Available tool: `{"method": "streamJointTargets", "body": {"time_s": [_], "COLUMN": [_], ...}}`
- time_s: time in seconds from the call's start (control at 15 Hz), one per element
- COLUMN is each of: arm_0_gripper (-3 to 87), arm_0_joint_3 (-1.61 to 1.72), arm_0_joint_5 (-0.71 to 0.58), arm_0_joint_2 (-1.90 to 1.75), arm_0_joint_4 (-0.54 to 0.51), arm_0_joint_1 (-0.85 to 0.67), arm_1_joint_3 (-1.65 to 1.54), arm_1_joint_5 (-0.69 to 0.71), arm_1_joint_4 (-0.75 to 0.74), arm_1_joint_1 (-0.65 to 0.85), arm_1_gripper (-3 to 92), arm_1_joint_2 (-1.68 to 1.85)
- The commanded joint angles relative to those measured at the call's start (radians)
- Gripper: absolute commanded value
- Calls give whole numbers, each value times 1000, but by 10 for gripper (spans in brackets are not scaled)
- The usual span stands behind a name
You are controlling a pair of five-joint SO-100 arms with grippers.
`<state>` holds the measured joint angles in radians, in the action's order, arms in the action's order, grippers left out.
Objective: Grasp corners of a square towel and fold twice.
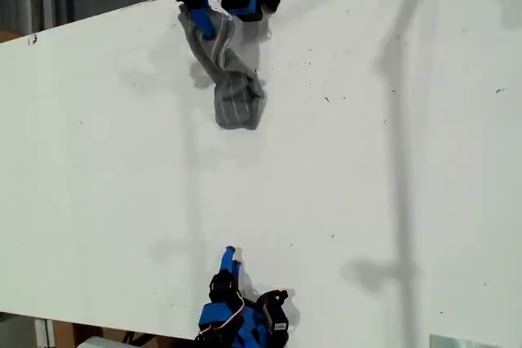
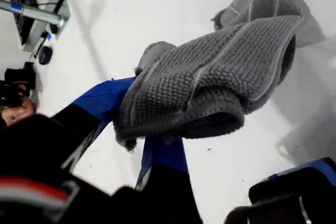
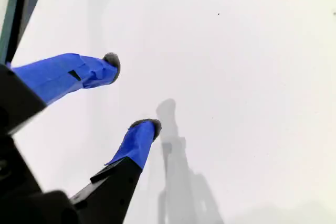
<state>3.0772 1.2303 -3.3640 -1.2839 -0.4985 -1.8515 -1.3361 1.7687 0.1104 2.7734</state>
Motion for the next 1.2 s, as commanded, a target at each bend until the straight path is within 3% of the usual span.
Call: {"method": "streamJointTargets", "body": {"time_s": [0.0,0.27,0.53,0.87,1.13], "arm_0_gripper": [204,203,203,202,202], "arm_0_joint_3": [-5,-5,-3,-3,-3], "arm_0_joint_5": [3,5,6,6,6], "arm_0_joint_2": [-2,-2,-3,-5,-5], "arm_0_joint_4": [-5,-5,-5,-6,-6], "arm_0_joint_1": [-9,-9,-9,-5,-3], "arm_1_joint_3": [-43,-196,-215,-222,-222], "arm_1_joint_5": [11,-3,71,195,201], "arm_1_joint_4": [-41,-97,-196,-477,-663], "arm_1_joint_1": [-29,-118,-94,-28,-25], "arm_1_gripper": [-2,-2,-2,-2,-2], "arm_1_joint_2": [-34,-37,-242,-442,-683]}}
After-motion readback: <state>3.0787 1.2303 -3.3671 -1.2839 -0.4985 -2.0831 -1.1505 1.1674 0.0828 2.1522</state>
